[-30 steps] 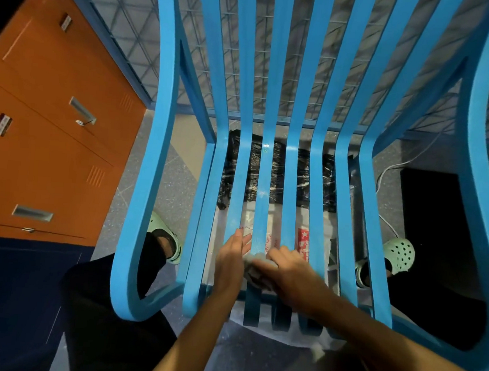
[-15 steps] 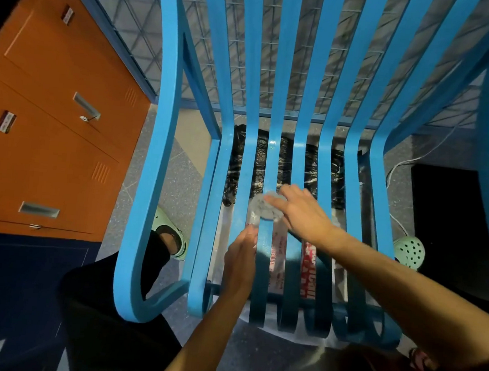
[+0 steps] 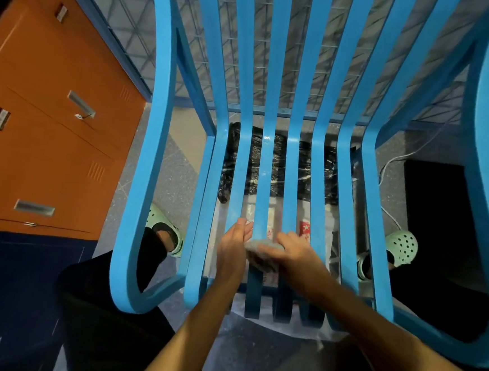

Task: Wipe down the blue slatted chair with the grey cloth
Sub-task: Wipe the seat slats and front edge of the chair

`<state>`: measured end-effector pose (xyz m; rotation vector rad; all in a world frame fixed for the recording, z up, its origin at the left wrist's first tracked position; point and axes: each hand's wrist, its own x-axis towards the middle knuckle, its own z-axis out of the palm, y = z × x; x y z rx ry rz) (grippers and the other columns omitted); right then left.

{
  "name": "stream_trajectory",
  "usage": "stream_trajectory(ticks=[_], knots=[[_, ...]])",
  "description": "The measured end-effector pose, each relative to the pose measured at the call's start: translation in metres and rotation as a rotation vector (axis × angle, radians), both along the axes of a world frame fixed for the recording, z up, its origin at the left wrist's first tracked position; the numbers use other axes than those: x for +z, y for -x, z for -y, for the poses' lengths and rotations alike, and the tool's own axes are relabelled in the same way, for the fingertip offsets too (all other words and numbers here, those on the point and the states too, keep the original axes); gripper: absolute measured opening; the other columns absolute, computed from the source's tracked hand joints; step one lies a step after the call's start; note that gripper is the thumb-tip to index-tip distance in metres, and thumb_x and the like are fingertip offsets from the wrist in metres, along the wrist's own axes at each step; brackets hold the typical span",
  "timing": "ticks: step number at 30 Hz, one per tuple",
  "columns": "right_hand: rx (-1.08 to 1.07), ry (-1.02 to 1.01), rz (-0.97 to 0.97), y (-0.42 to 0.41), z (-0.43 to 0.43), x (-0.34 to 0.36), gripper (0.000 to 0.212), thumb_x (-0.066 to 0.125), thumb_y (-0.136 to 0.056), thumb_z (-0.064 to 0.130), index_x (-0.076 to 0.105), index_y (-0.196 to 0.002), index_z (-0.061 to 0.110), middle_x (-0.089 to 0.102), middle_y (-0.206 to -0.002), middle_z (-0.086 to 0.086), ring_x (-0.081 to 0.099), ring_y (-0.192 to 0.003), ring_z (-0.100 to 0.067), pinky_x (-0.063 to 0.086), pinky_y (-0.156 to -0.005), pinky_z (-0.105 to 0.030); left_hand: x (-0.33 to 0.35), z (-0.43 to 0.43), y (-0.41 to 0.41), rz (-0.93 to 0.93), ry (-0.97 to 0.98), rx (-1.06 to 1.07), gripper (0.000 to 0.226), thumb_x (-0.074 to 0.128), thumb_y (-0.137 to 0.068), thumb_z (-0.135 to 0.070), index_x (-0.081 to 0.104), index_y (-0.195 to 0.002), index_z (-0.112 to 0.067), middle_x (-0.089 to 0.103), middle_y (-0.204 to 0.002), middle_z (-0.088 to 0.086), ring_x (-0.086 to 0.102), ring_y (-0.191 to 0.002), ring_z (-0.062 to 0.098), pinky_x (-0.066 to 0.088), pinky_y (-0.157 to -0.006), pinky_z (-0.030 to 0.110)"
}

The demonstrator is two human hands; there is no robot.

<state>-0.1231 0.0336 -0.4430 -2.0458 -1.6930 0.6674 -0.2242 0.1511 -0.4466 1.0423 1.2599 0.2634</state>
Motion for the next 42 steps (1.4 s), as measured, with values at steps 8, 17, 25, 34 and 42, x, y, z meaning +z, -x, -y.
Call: stream_trajectory(ticks=[8, 17, 25, 34, 42], knots=[[0.000, -0.079, 0.124, -0.015, -0.025, -0.026, 0.037, 0.068, -0.088, 0.022, 0.059, -0.124, 0.028, 0.054, -0.094, -0.002, 0.047, -0.085, -0.014, 0.034, -0.072, -0.024, 0.005, -0.002, 0.003, 0.017, -0.067, -0.067, 0.052, 0.043, -0.086, -0.055, 0.069, -0.103, -0.013, 0.070, -0.107, 0.013, 0.065, -0.103, 0.031, 0.051, -0.096, 0.046], [-0.146, 0.011, 0.194, -0.079, -0.090, -0.038, 0.043, 0.051, -0.097, 0.012, 0.053, -0.135, 0.030, 0.033, -0.093, 0.006, 0.028, -0.086, -0.009, 0.031, -0.072, -0.031, -0.013, 0.005, -0.001, 0.019, -0.060, -0.016, 0.035, 0.046, -0.100, -0.039, 0.071, -0.078, -0.046, 0.070, -0.085, -0.017, 0.065, -0.097, 0.012, 0.050, -0.086, 0.030], [-0.358, 0.024, 0.125, -0.126, -0.147, -0.029, 0.042, 0.059, -0.091, 0.003, 0.062, -0.131, 0.015, 0.047, -0.095, -0.007, 0.045, -0.086, -0.023, 0.043, -0.068, -0.037, -0.012, 0.004, -0.001, -0.010, -0.145, -0.067, 0.025, 0.046, -0.102, -0.032, 0.066, -0.087, -0.036, 0.069, -0.093, -0.013, 0.065, -0.100, 0.013, 0.050, -0.090, 0.030], [-0.253, 0.049, -0.111, -0.012, -0.034, -0.013, 0.044, 0.055, -0.092, 0.006, 0.058, -0.132, 0.025, 0.053, -0.111, -0.003, 0.049, -0.103, -0.020, 0.047, -0.091, -0.037, -0.008, 0.002, 0.010, -0.050, -0.033, -0.134, 0.012, 0.056, -0.098, -0.020, 0.064, -0.097, -0.028, 0.067, -0.097, -0.007, 0.065, -0.100, 0.015, 0.049, -0.072, 0.012], [-0.097, 0.033, 0.029, 0.032, 0.020, -0.019, 0.051, 0.075, -0.083, 0.029, 0.054, -0.130, 0.032, 0.062, -0.104, -0.003, 0.060, -0.089, -0.016, 0.055, -0.078, -0.030, 0.011, 0.008, 0.011, 0.046, 0.053, -0.060, 0.020, 0.048, -0.098, -0.036, 0.065, -0.089, -0.032, 0.071, -0.092, -0.009, 0.067, -0.086, 0.002, 0.049, -0.072, 0.018]])
